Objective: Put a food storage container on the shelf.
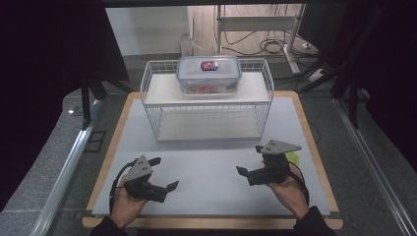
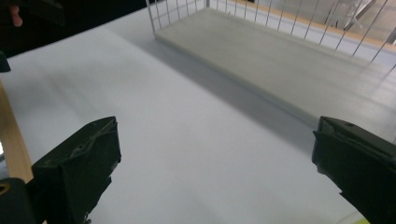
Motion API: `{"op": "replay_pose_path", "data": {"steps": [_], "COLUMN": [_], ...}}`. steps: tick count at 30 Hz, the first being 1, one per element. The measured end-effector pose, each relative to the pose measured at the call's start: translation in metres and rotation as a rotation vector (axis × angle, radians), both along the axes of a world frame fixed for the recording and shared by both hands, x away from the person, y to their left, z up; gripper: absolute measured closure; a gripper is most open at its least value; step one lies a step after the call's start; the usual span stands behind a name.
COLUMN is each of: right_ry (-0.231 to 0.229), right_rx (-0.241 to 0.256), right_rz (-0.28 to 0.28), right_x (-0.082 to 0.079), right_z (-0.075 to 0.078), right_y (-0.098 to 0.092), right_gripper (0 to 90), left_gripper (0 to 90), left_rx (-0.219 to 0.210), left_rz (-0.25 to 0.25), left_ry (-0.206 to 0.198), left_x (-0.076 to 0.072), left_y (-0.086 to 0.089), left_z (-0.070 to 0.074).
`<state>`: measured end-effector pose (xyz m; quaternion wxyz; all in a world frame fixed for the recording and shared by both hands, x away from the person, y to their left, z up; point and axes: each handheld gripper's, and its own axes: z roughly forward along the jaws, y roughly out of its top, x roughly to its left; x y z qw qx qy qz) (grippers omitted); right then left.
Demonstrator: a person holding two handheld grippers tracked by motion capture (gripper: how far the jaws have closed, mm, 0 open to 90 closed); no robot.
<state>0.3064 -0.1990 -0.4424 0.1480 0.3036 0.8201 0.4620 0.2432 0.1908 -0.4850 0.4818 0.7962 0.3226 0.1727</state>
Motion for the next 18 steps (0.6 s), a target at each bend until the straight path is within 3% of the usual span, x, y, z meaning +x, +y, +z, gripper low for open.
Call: {"op": "replay_pose_path", "data": {"steps": [12, 18], "right_ry": [0.025, 0.032], "right_rx": [-0.082, -0.101], "right_rz": [-0.018, -0.037], "right_x": [-0.017, -0.017], "right_z": [-0.033, -0.036], "right_y": [-0.006, -0.007], "right_gripper": [1.5, 1.3], "left_gripper": [0.6, 0.8], "left_rx": [0.126, 0.112], "left_rz": [0.007, 0.017], "left_ry": [0.018, 0.021], "left_x": [-0.015, -0.015], "left_y": [-0.001, 0.001], "left_z": [-0.024, -0.025]}}
